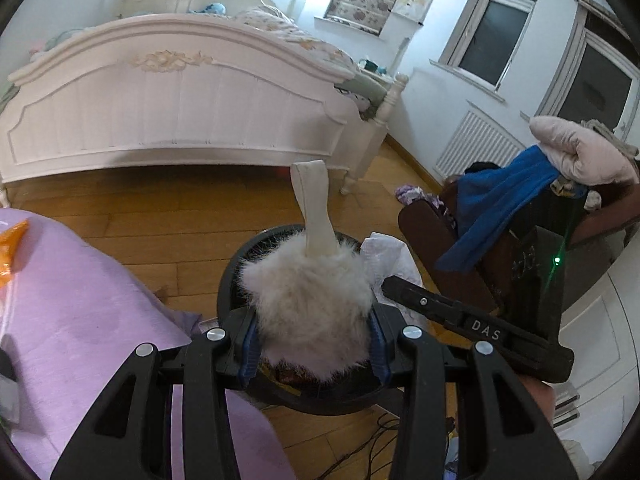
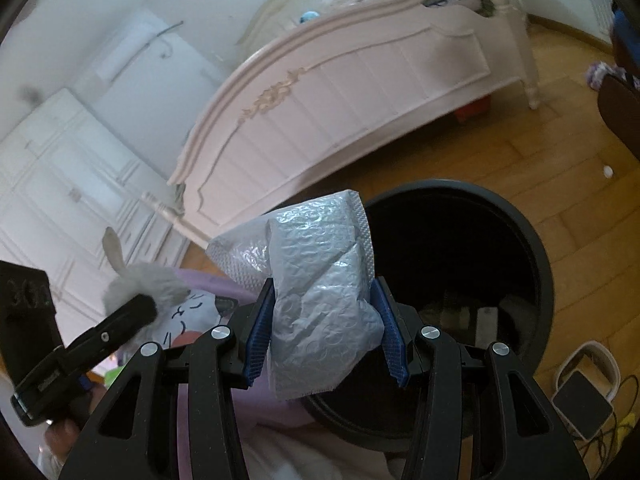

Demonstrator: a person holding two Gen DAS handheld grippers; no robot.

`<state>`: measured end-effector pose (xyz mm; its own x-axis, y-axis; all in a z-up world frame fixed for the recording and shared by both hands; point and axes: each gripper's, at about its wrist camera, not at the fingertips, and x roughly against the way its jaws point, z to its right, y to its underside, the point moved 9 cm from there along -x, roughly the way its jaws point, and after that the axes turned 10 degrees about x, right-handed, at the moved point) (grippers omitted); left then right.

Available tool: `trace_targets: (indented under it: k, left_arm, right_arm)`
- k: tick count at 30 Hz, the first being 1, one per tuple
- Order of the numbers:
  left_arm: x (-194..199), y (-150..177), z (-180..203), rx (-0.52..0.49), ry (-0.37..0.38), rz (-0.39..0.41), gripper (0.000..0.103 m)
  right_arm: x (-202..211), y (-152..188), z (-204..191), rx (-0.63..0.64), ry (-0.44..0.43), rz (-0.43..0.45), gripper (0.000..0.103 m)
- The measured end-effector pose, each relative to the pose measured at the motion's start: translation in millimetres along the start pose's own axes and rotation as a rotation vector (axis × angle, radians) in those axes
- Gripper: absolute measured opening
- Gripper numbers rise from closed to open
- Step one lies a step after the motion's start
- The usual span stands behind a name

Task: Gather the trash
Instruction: 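Carry the fluffy toy and foil bag over the black bin and open both tools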

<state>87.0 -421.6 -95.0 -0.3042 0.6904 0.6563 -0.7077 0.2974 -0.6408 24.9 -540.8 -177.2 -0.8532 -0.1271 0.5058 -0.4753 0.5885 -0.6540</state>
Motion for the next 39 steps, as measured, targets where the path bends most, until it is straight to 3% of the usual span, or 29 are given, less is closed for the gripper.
trace_targets:
  k: [13, 19, 20, 29, 39]
  left_arm:
    - [-28.2, 7.0, 12.9, -0.024, -0.016, -0.053, 0.043]
    - [-29.6, 6.2, 15.0, -0.031, -0.026, -0.055, 0.060]
    - [-27.9, 5.6, 15.2, -0.033, -0.026, -0.046, 0.064]
    - [-4.4, 4.2, 10.7, -0.019, -0.016, -0.013, 0.064]
    - [54.6, 4.6, -21.6, 0.058, -0.033, 0.074, 0.064]
  right_arm:
    - [-3.9, 12.2, 23.5, -0.057, 0.001, -0.021, 0.049]
    - [-2.2, 13.3, 30.1, -0.094, 0.004, -0.020, 0.067]
    - [-1.0, 13.0, 30.9, -0.099, 0.007, -0.016, 0.069]
    - [6.4, 10.6, 17.1, -0.078, 0.001, -0.009, 0.069]
    - [6.2, 12.1, -43.8, 0.031, -0.041, -0.028, 0.069]
